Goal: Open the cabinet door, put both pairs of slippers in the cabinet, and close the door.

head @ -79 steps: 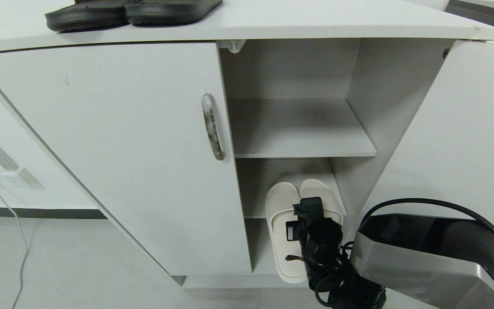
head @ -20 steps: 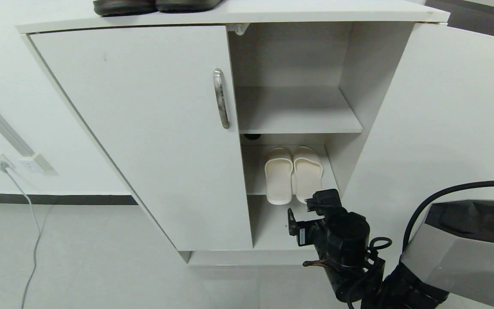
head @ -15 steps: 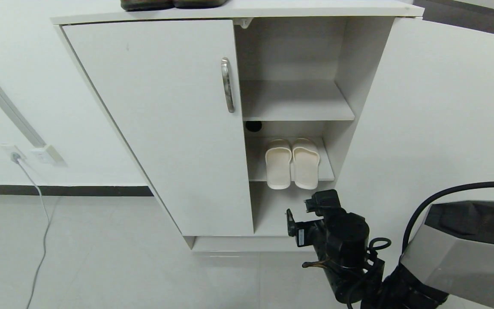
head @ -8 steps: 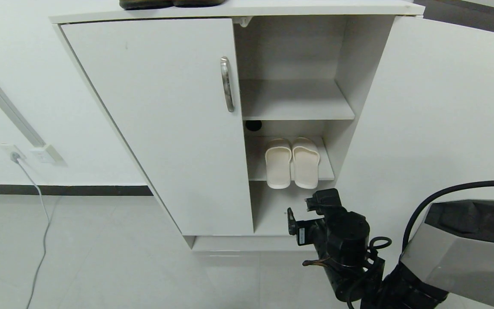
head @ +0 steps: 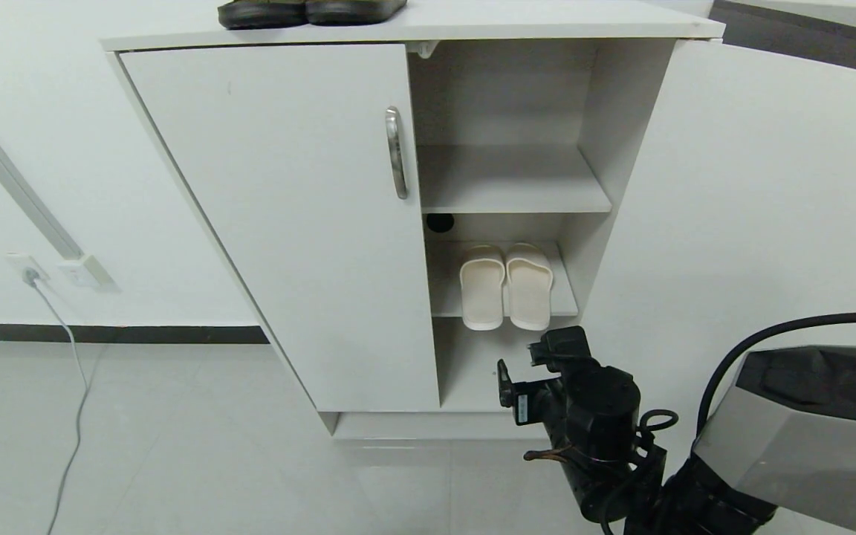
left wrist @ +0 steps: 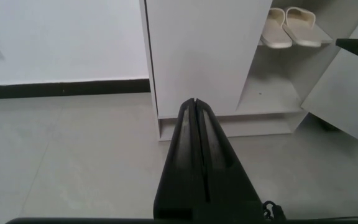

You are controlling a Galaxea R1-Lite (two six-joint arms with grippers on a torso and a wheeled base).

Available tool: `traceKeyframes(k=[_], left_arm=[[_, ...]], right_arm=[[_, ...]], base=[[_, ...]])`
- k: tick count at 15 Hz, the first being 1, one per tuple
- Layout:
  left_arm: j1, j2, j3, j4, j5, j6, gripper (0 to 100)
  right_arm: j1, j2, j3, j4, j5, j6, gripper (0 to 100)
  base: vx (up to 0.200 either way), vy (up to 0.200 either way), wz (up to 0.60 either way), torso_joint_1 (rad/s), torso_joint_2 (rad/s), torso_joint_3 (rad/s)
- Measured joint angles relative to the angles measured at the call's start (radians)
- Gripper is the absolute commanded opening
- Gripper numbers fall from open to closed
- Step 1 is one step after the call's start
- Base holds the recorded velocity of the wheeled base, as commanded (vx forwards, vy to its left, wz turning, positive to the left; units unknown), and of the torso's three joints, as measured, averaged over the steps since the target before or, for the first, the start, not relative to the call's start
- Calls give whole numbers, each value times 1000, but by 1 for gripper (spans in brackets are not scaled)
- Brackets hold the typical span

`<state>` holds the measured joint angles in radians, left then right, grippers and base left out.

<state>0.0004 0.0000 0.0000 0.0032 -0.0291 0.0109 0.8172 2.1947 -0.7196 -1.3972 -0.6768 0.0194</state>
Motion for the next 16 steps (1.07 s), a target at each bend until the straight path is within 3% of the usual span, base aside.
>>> traceKeyframes(k=[8, 16], left_arm=[[0, 0, 0, 0, 0, 0, 0], [0, 0, 0, 0, 1, -3, 0]], right_arm=[[0, 1, 1, 0, 0, -2, 100], [0, 7, -2, 0, 0, -2, 100]], base=[[0, 0, 0, 0, 2, 193], [0, 0, 0, -1, 0, 10]])
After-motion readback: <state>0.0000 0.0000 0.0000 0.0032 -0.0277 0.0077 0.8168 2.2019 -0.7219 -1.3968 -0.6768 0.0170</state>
